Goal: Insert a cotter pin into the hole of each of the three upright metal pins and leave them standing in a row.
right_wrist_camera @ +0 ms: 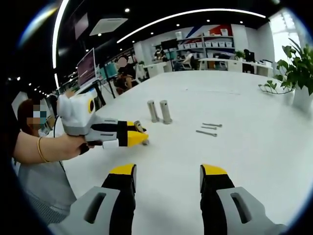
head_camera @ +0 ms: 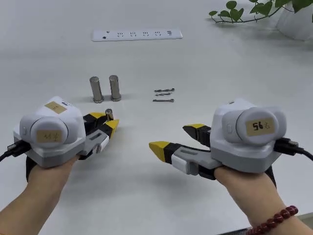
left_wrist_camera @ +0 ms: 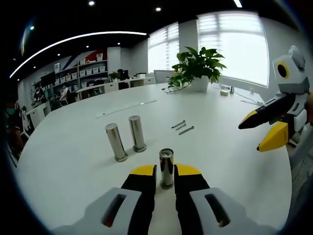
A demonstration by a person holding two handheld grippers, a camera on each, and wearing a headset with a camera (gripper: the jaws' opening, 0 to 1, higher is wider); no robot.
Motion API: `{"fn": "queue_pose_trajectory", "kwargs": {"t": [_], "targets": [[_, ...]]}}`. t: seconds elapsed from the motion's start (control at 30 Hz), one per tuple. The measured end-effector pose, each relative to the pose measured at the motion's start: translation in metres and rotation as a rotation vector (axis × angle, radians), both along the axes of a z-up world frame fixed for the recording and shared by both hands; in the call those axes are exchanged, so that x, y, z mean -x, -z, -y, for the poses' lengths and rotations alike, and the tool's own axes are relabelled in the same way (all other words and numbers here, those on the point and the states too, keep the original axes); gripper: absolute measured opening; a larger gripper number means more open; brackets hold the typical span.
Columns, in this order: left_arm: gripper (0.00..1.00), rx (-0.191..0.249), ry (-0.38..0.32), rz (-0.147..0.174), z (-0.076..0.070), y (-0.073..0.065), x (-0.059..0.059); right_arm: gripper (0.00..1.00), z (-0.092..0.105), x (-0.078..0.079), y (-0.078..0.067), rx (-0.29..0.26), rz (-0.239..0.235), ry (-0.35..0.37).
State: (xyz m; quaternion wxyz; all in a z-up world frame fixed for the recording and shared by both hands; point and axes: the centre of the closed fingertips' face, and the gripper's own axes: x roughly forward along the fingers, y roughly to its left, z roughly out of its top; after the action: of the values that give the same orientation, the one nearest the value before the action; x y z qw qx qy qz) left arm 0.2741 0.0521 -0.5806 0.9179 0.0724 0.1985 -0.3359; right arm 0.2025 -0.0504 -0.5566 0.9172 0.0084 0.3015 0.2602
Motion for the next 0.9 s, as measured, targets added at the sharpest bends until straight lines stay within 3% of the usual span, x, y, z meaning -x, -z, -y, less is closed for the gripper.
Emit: {"fn": "queue_pose_trajectory", "kwargs": {"t": [0.17,0.33,0.53,0.67,0.9], "targets": [[0.19,0.006,-0.006,0.001,-0.002,-0.003,-0.001,0.48,0.004,-0.005,-0.006,0.002,0.005,0.002],[0.3,0.024,-0.008,-0.024,-0.003,-0.006,0.003,0.44,0.006,-0.011,-0.009,0.007,-0.004,-0.019],[0.44,0.033,-0.013,-0.033,-0.007,-0.014,0.01,0.39,0.01,-0.025,-0.014,0.058,-0.006,-0.089],[0.54,0.051,-0.03,-0.056,-0.013,-0.017,0.013,0.36,0.016,-0.039,-0.015,0.095,-0.018,-0.124],[0.69,0.023,-0.001,-0.063,-0.015,-0.021,0.021,0.3,0.024,-0.062,-0.011,0.169,-0.037,-0.172]]}}
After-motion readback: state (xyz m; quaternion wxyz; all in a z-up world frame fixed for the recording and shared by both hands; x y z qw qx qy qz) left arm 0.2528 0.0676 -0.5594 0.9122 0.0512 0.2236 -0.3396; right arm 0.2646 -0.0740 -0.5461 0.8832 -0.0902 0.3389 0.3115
